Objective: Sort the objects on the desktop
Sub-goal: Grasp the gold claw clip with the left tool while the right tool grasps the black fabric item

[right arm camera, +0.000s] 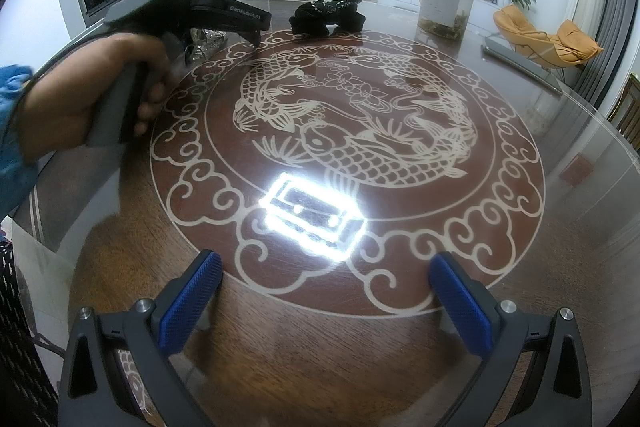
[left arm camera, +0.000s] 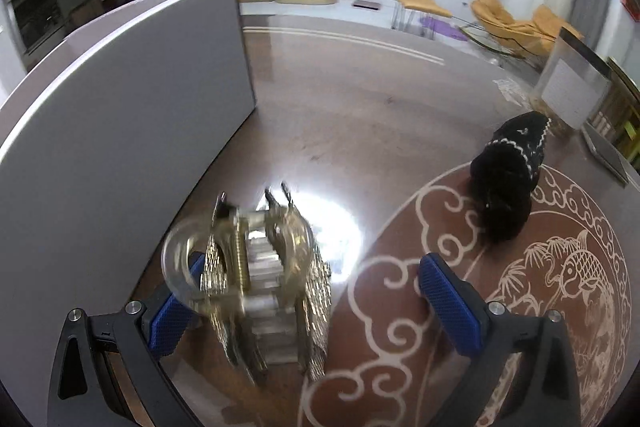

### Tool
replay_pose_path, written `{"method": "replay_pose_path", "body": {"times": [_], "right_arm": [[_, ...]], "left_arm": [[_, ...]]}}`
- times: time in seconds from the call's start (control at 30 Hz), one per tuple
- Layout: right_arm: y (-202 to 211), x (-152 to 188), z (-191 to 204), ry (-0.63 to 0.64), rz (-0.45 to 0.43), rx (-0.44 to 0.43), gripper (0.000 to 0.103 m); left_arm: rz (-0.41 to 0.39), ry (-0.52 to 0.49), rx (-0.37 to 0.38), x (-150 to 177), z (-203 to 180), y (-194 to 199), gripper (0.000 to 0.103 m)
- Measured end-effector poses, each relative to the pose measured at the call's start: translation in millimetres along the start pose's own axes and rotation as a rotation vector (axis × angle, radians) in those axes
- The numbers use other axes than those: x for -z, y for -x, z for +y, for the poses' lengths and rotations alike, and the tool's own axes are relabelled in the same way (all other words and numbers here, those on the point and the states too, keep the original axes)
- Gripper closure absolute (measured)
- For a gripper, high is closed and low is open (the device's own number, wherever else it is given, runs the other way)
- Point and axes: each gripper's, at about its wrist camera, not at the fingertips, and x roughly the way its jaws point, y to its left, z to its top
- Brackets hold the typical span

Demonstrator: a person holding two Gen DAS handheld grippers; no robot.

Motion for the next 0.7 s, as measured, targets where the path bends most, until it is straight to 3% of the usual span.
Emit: {"method": "replay_pose_path", "body": {"times": [0.03,0.07,0.23,0.43,0.5,0.63,0.7], "right_arm": [[0,0,0,0.000,0.000,0.000,0.000],[0,0,0,0.000,0.000,0.000,0.000],[0,0,0,-0.001,0.000,-0.001,0.000],[0,0,0,-0.002,0.000,-0.002,0.000],[-3,-8,-2,-0.011,-0.013,-0.053,0.000],[-42,-77,0,-0.021,0.045,-0.178,0.000],[-61,-120,-5,-0.073,0.018,-0.211,0.000]], "left_arm": [[-0.035,-0.018,0.011,1,3,6,0.035],[-0.053,-0.034,0.020,2,4,8,0.047],[-0.056,-0.068,0.072,33,27,30,0.048],[-0.054,-0.115,0.084,117,54,85,0.047],[-0.055,-0.117,0.085,135,62,97,0.047],[-0.057,-0.109,0.094,146,72,106,0.048],[-0.058,-0.107,0.091,147,71,105,0.048]]}}
